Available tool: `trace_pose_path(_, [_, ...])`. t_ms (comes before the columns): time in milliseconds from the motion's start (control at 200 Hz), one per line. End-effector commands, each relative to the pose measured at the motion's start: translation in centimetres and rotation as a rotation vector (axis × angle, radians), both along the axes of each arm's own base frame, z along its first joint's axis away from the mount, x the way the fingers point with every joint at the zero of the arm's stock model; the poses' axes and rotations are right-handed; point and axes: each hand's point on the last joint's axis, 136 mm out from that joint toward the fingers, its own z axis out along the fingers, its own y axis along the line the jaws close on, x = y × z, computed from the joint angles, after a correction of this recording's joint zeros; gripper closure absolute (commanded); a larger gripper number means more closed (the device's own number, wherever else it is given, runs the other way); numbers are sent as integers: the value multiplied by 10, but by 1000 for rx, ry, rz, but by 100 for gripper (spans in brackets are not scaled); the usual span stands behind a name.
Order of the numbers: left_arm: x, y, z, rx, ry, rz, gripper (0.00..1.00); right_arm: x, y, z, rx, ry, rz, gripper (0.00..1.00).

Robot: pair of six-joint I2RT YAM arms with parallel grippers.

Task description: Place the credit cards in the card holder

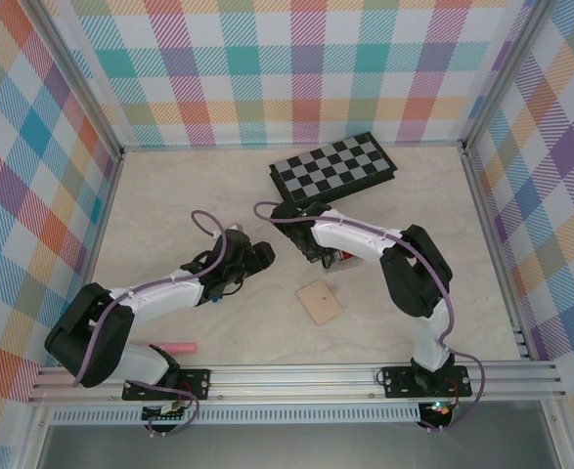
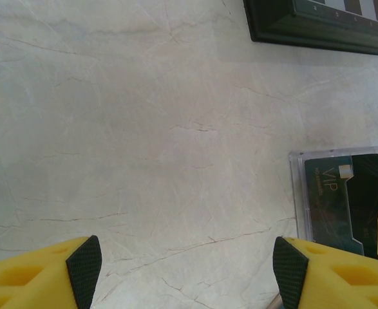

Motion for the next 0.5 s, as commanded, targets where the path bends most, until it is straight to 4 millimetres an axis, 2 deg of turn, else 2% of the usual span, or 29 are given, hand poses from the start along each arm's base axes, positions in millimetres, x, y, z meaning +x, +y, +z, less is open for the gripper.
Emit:
trace_pose_path(0, [5,-10,8,-2,-22,-26,27,-1,-8,25,-2,-37,-5,88])
trace_pose_path(155, [6,-12,7,-2,-18,-33,27,-2,-5,29,26,-33,7,89])
trace_pose_path(285, [6,-14,8,-10,-17,-40,27,-6,0,31,74,-11,12,95])
trace_pose_path(495, [7,-29,20,-60,-31,-100,27,-14,9,46,258,19,-1,98])
